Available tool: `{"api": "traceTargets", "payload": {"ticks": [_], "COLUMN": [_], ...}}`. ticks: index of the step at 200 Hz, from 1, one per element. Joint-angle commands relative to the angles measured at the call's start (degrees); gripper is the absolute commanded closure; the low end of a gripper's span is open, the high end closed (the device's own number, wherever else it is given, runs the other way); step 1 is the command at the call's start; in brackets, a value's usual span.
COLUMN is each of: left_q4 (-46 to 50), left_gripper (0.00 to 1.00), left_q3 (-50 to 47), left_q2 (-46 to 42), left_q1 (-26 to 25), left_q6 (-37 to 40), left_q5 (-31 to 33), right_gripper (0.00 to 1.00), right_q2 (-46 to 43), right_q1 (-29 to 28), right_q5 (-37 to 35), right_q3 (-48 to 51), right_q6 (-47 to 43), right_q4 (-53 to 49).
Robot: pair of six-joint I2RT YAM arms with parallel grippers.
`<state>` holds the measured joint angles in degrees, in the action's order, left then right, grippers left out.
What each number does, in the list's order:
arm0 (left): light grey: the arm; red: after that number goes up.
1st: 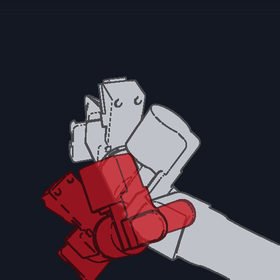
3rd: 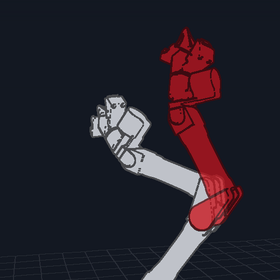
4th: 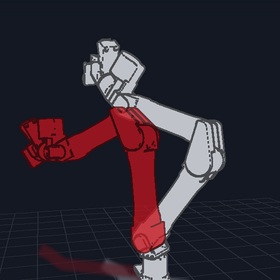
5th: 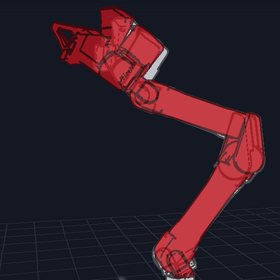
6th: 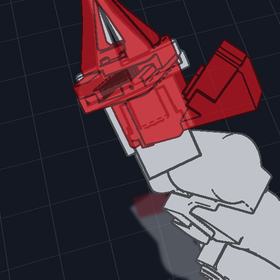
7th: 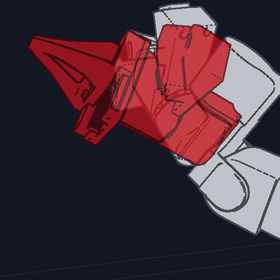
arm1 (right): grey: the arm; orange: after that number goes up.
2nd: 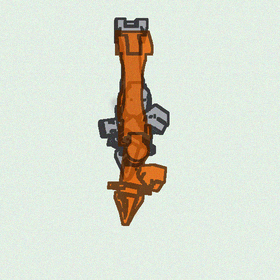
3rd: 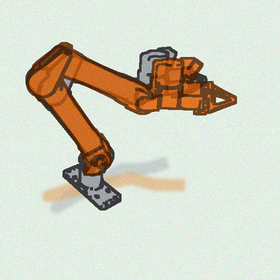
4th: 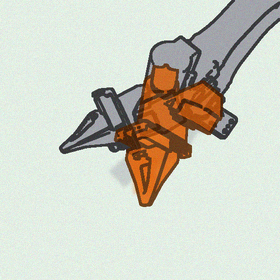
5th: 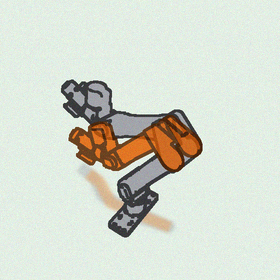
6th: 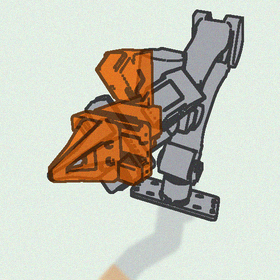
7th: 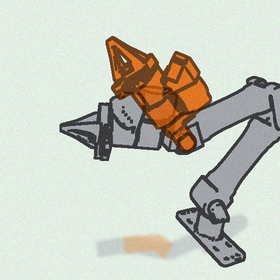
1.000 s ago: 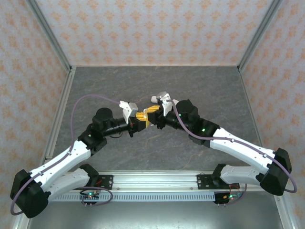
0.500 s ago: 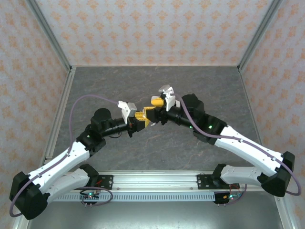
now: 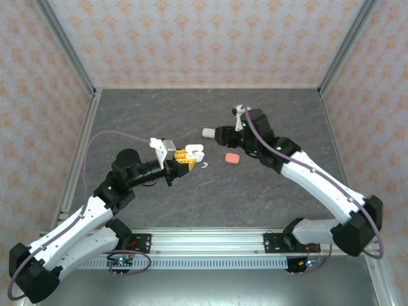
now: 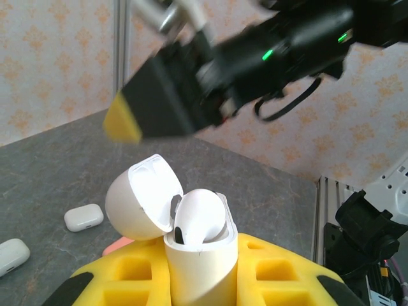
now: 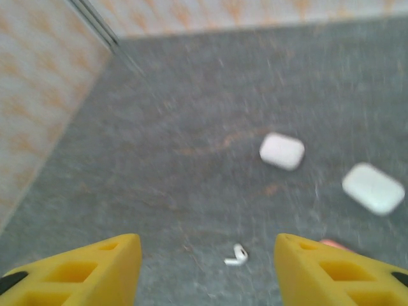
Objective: Insert wireless bluetooth earbuds into charging case
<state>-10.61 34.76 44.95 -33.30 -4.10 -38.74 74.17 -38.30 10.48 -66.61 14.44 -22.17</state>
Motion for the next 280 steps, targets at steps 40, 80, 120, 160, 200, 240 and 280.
{"api": "traceTargets", "payload": {"ticks": [40,80,120,160,200,240,280], "left_q4": [2.5,2.5,3.5,4.3,4.6,5.3,6.0], "left_gripper": [1.00,1.00,1.00,1.00,1.00,1.00,1.00], "left_q3": [-0.3,-0.8,-0.6,-0.5,-0.4,0.1,0.6], "left_q2": [-3.3,-4.1,-4.3,-5.1,-5.1,-5.1,-4.6], "left_q1": [-0.4,-0.4,-0.4,-0.4,-0.4,-0.4,-0.4], "left_q6": [2.6,3.2,3.9,4.3,4.5,4.9,5.4], "left_q5": [0.8,0.9,0.8,1.2,1.5,1.8,2.2], "right_gripper": [0.45,0.42,0.39,0.39,0.43,0.49,0.55], "right_q2": [19.9,31.6,39.6,43.1,43.0,40.7,37.9], "right_q1": [0.0,-2.4,-5.2,-6.2,-6.4,-6.6,-6.7], "right_q5": [5.7,3.6,-1.8,-5.0,-5.1,-4.8,-4.3], "right_q3": [-1.7,-7.4,-13.8,-16.9,-15.6,-12.4,-9.5], "right_q6": [7.7,7.1,5.0,4.0,3.2,2.9,2.7], "right_q4": [2.1,-0.1,-5.1,-9.4,-11.1,-11.8,-12.6]}}
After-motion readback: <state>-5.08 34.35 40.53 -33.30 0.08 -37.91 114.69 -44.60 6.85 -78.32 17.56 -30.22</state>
